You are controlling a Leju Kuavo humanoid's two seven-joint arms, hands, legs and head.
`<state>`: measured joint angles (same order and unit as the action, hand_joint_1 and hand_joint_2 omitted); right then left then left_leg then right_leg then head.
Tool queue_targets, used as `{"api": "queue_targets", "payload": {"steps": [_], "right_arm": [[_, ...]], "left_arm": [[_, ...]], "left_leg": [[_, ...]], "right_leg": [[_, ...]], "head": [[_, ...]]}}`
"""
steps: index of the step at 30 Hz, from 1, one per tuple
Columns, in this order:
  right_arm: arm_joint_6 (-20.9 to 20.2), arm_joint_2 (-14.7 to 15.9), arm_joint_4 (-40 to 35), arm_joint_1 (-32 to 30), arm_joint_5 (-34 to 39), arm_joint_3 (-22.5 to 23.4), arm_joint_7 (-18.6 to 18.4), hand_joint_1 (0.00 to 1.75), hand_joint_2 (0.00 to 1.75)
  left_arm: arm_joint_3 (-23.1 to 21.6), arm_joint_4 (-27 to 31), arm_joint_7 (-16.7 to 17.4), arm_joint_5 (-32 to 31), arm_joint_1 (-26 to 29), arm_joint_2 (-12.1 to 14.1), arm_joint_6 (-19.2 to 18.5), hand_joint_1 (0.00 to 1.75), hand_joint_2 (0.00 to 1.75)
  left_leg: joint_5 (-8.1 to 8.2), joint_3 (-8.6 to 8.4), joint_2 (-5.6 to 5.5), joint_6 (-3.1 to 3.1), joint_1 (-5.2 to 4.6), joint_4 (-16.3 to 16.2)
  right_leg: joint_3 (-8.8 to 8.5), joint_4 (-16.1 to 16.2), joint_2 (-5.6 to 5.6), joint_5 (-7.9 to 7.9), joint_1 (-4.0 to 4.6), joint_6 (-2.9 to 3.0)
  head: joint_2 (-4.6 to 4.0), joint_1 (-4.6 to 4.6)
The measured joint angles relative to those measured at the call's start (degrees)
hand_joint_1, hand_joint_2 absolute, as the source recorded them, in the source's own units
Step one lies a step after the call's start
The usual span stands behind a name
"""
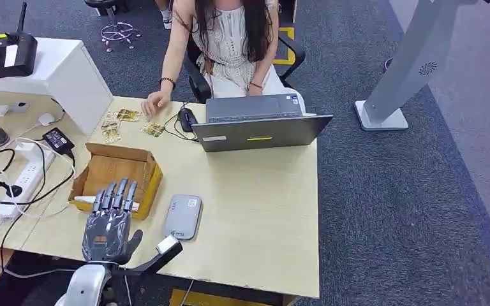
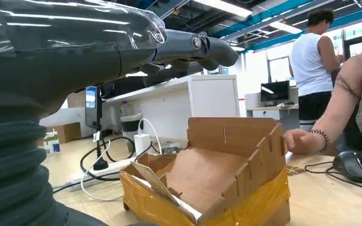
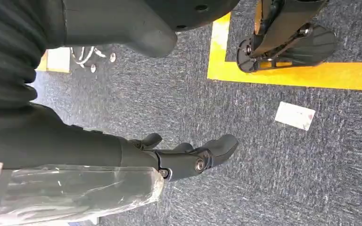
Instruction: Pass the card to the sensor for recognition and then transmit it.
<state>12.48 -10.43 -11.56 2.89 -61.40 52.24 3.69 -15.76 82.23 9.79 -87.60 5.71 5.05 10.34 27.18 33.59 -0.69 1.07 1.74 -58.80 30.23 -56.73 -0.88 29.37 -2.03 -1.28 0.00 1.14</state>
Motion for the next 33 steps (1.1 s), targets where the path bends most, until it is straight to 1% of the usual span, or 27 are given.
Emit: {"api": "queue_targets", "payload": {"steps": [9, 20, 33], "right_arm": [[-0.09, 0.02, 0.0, 0.0, -0.63, 0.02, 0.04, 0.0, 1.75], [-0.9, 0.0, 0.0, 0.03, -1.6, 0.02, -0.26, 0.0, 1.75], [-1.01, 0.02, 0.0, 0.03, -2.58, 0.02, -0.44, 0.0, 1.75]], "left_arm": [[1.42, -1.38, 0.37, 0.2, -0.29, -0.07, 0.0, 0.0, 1.75], [3.5, -4.78, 0.7, 0.2, -2.74, -0.92, -0.04, 0.0, 1.75], [5.92, -6.95, 1.38, -0.18, -5.51, -1.81, -0.5, 0.0, 1.75]], "left_leg": [[0.0, -0.01, 0.0, 0.0, 0.0, 0.0], [0.0, 0.0, 0.0, 0.0, 0.0, 0.0], [-0.01, -0.01, 0.0, 0.0, 0.0, 0.0]], "right_leg": [[0.01, 0.0, 0.0, 0.0, 0.0, 0.0], [0.0, 0.0, 0.0, 0.0, 0.0, 0.0], [0.0, 0.0, 0.0, -0.01, 0.0, 0.0]], "head": [[0.0, 0.0], [0.0, -0.02], [0.0, 0.0]]}}
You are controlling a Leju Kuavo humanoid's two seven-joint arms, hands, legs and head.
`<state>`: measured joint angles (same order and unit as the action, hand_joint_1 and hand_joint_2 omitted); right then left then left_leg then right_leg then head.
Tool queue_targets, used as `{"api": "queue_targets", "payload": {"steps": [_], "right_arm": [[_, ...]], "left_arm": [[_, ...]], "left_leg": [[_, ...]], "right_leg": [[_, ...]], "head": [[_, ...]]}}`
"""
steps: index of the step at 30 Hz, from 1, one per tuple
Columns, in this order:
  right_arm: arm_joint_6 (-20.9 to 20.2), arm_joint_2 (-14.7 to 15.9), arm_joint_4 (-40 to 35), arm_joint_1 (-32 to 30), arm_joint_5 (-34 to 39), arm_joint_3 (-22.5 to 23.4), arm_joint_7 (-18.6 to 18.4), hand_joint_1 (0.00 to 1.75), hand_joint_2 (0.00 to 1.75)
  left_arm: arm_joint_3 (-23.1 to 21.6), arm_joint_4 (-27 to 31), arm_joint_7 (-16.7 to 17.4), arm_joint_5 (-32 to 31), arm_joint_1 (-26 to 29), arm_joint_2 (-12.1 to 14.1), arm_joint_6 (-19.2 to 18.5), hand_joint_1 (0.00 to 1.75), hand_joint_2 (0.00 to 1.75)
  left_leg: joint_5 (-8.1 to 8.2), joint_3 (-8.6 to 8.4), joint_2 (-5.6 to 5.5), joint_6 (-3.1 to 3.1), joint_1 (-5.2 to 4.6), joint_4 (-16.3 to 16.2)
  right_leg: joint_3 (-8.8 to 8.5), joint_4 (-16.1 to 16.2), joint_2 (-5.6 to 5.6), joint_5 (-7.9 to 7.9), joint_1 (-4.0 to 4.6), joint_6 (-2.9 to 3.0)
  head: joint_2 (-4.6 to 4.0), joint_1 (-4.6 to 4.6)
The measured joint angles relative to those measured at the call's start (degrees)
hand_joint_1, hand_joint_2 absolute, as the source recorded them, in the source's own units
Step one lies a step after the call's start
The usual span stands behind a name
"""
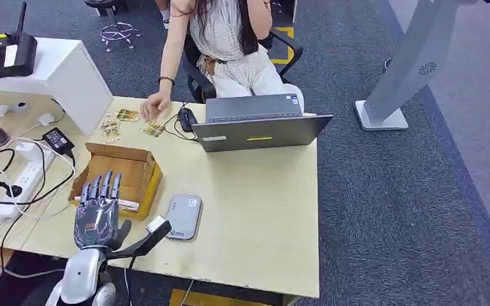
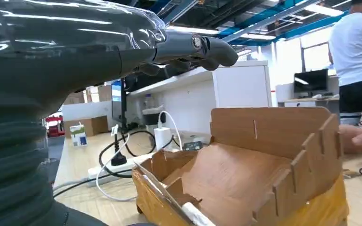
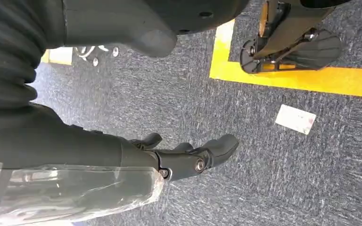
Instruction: Pass the card to the sensor for recognition and then transmit it.
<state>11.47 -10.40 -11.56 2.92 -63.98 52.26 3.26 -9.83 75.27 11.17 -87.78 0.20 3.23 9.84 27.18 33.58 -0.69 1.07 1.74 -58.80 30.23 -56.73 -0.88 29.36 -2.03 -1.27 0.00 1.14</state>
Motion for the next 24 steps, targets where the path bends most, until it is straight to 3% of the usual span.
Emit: {"api": "queue_targets", "payload": {"steps": [24], "right_arm": [[-0.07, 0.0, 0.0, 0.0, -0.72, 0.0, 0.79, 0.0, 1.75]], "left_arm": [[5.51, -3.21, 0.33, 0.09, -2.37, -0.28, -0.04, 0.0, 1.75]], "left_leg": [[0.0, 0.0, 0.0, 0.0, 0.0, 0.0]], "right_leg": [[0.0, 0.0, 0.0, 0.0, 0.0, 0.0]], "head": [[0.0, -0.02]]}}
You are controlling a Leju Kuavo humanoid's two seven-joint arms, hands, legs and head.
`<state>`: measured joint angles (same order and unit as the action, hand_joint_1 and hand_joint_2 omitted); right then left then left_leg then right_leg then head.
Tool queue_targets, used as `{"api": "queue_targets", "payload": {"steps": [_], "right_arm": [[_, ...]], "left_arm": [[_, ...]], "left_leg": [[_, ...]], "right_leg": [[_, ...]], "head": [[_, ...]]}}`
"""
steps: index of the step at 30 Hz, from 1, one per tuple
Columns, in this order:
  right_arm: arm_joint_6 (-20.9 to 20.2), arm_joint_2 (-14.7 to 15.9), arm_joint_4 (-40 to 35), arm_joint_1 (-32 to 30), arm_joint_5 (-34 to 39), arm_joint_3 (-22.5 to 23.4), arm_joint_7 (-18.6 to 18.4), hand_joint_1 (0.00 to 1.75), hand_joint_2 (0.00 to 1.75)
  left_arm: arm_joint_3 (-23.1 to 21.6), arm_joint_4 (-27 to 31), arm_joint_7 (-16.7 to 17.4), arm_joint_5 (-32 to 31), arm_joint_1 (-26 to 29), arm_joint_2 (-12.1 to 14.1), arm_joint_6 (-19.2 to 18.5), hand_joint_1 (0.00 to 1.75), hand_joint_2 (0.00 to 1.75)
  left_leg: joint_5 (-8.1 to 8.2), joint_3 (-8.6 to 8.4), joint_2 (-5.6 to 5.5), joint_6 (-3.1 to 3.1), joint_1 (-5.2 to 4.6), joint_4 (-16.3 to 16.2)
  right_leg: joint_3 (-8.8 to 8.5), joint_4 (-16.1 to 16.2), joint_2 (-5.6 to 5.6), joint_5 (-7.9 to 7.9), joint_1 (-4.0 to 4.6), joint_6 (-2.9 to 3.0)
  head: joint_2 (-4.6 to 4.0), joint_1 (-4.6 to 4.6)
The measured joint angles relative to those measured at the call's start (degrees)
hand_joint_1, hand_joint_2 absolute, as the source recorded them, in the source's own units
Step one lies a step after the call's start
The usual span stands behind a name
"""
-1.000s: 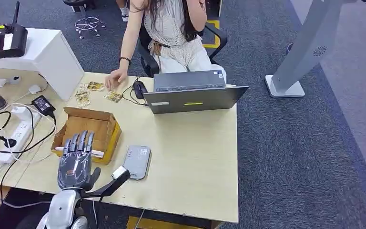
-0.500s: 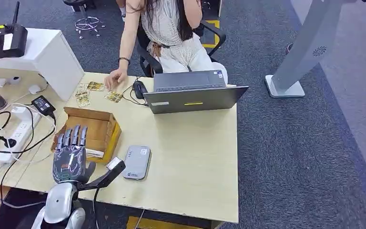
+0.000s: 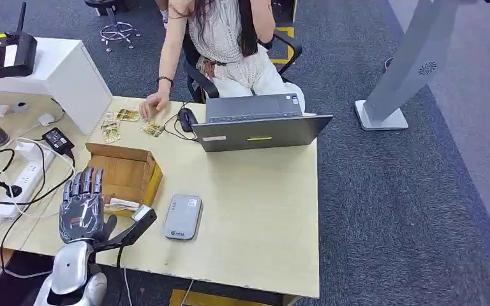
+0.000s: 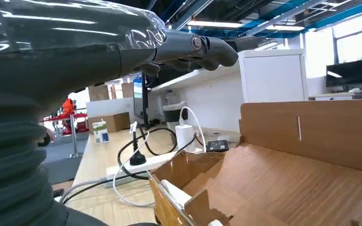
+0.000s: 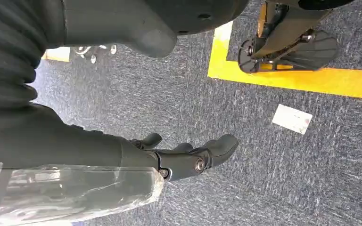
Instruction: Pass the card to the sensor for recognition and then transmit it.
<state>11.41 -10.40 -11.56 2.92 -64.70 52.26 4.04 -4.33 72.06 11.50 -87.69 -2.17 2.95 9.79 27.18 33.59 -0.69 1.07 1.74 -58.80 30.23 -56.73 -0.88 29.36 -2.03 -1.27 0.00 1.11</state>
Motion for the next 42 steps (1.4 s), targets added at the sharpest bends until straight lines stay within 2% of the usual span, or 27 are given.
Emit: {"api": "queue_targets", "payload": {"steps": [15, 23, 30, 37, 42], "right_arm": [[-0.7, 0.0, 0.0, -0.02, -0.28, 0.0, 0.09, 0.0, 1.75], [-0.85, 0.0, 0.0, 0.0, -0.94, 0.0, 0.17, 0.0, 1.75], [-0.85, 0.0, 0.0, -0.01, -1.22, 0.0, 0.17, 0.0, 1.75], [-0.85, 0.0, 0.0, 0.0, -1.92, 0.0, 0.44, 0.0, 1.75], [-0.87, 0.0, 0.0, 0.0, -2.32, 0.0, 0.85, 0.0, 1.75]], "left_arm": [[3.61, -1.01, -0.33, 1.51, 0.47, 0.76, 0.02, 0.0, 1.75], [4.09, -1.9, -2.75, 0.48, 0.58, 0.68, 0.28, 0.0, 1.75], [4.09, -3.3, -3.15, 0.26, 0.16, 0.63, 0.42, 0.0, 1.75], [4.0, -4.22, -4.87, -0.22, -0.58, 0.55, 2.97, 0.0, 1.75], [3.85, -5.27, -4.98, -0.28, -1.53, 0.09, 3.36, 0.0, 1.75]], "left_leg": [[0.0, 0.01, -0.01, 0.0, 0.0, 0.0], [0.0, 0.0, 0.0, 0.0, 0.0, 0.0], [0.0, 0.0, 0.0, 0.0, 0.0, 0.0], [0.0, -0.01, 0.0, 0.0, 0.0, 0.0], [0.0, -0.01, 0.01, 0.0, 0.0, 0.0]], "right_leg": [[-0.01, -0.01, 0.0, 0.0, 0.0, 0.0], [-0.01, 0.0, 0.01, 0.0, 0.0, 0.0], [0.0, 0.0, 0.0, 0.0, 0.0, 0.0], [0.01, 0.0, 0.0, 0.0, 0.0, 0.0], [0.01, 0.0, -0.01, -0.01, 0.0, 0.0]], "head": [[0.0, 0.02], [0.0, 0.02], [0.0, 0.02], [0.0, 0.0], [0.0, 0.02]]}}
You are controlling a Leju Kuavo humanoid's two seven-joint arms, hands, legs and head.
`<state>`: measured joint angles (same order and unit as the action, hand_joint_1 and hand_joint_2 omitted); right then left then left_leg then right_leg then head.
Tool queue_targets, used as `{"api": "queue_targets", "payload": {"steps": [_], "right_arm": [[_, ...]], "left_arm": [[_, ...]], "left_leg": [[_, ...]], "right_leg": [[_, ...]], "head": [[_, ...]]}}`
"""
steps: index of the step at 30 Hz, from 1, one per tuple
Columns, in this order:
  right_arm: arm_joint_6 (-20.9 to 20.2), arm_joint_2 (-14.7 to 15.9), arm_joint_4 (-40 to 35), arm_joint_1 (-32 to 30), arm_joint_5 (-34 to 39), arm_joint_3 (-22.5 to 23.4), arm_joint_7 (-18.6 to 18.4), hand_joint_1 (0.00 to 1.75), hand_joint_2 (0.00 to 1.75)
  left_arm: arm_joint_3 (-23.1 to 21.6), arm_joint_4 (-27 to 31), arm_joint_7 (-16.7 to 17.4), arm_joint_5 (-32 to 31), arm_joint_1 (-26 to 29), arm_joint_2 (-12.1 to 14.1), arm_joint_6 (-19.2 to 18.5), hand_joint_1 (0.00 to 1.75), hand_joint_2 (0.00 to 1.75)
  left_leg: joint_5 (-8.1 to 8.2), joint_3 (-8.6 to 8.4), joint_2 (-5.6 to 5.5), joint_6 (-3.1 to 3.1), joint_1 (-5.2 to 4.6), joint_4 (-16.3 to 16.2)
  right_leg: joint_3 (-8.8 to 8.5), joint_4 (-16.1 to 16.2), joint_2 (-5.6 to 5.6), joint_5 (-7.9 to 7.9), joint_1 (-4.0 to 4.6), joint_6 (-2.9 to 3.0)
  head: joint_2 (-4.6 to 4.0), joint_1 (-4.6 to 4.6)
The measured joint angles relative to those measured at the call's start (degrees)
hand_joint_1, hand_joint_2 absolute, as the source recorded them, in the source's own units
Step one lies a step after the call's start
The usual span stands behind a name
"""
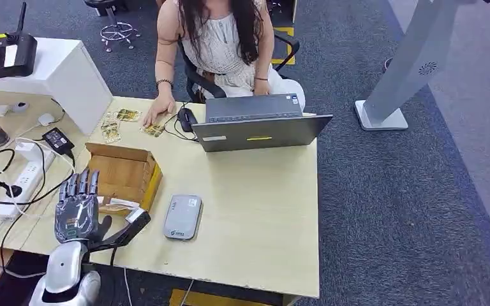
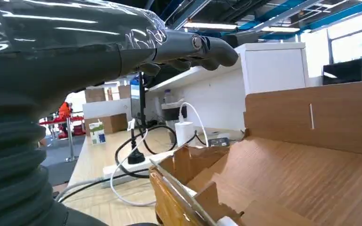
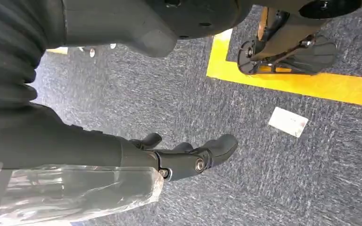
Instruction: Pass the card to the sensor for recognition and then transmit it.
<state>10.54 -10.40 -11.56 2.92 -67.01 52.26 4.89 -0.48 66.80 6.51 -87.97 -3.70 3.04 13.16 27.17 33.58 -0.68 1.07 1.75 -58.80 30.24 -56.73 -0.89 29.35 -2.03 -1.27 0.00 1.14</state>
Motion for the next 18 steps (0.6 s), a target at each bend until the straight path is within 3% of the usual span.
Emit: {"api": "queue_targets", "payload": {"steps": [18], "right_arm": [[-0.13, 0.0, 0.0, 0.0, -0.48, 0.0, -0.09, 0.0, 1.75]], "left_arm": [[-0.24, -2.45, -0.5, -0.04, -1.69, -0.53, 1.44, 0.0, 1.75]], "left_leg": [[0.0, 0.0, 0.0, 0.0, 0.0, 0.0]], "right_leg": [[0.0, 0.0, 0.0, 0.0, 0.0, 0.0]], "head": [[0.0, -0.02]]}}
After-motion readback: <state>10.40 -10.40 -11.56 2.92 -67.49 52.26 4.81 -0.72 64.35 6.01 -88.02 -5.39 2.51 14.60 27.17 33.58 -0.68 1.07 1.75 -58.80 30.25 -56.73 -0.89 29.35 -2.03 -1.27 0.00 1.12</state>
